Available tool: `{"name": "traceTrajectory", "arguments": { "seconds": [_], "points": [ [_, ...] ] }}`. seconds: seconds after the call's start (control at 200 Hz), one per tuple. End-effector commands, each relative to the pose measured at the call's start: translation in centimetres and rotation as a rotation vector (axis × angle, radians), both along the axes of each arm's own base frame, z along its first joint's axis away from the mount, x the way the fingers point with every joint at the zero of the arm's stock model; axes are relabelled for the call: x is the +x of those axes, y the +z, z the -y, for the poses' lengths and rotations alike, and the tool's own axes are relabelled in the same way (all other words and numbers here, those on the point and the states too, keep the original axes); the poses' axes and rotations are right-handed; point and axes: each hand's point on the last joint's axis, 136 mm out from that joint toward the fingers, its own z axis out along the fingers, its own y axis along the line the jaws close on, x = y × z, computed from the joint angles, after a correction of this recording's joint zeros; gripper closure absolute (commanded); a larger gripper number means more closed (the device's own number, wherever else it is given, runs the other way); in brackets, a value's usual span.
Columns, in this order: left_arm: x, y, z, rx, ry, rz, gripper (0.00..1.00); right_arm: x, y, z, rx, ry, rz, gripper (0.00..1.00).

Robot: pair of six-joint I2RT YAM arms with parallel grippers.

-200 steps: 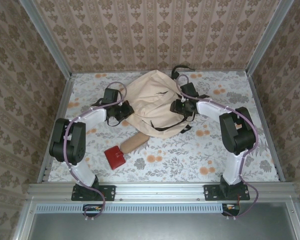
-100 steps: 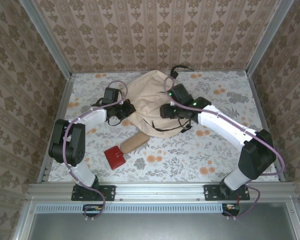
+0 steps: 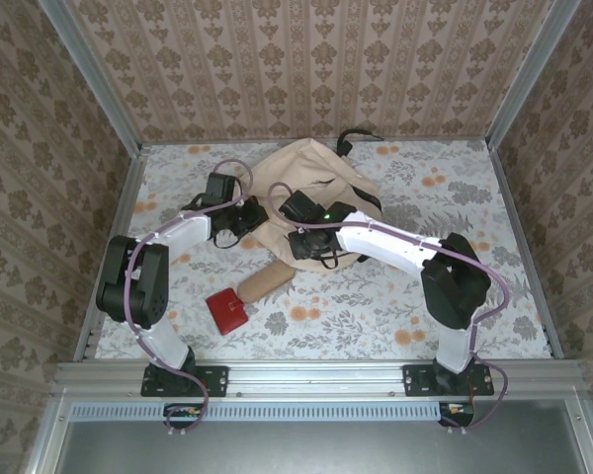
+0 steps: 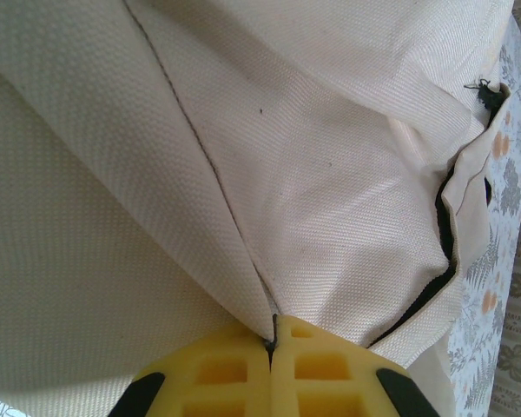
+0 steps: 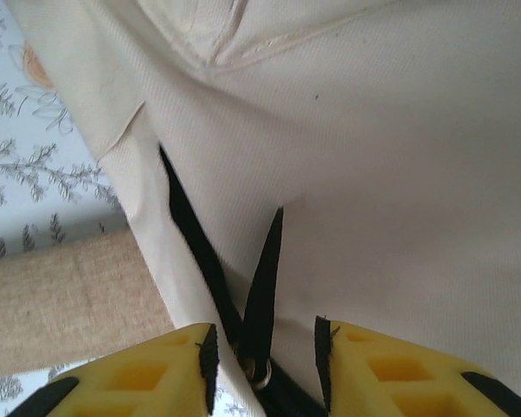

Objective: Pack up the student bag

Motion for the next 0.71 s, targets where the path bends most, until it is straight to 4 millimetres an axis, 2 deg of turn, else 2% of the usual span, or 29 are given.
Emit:
{"name": "traceTrajectory", "arguments": {
  "seconds": [0.0,0.185,0.32,0.465,0.7],
  "points": [
    [0.3,3.0,1.0,-0.039,-0.031,0.069,1.0,0.9,-0.4,0.2,-0.038,-0.056,0.012,0.65],
    [0.3,3.1,1.1,-0.043,-0.034,0.066,1.0,1.5,-1.2,-1.1,-0.013,-0.063,-0.002,0.66],
    [0.3,3.0,1.1,-0.043,-0.034,0.067,1.0,1.7,-1.4,-1.2,-0.016,-0.073,-0.008,0.75],
    [0.4,2.7,0.9,-0.029,-0.026,0.062,1.0,1.5,-0.7,0.4,-0.057,-0.109,0.023,0.86],
    [0.4,1.5,-0.3,0.017,0.007,0.043,1.0,0.5,1.4,4.0,-0.098,-0.182,0.092,0.87]
  ]
}}
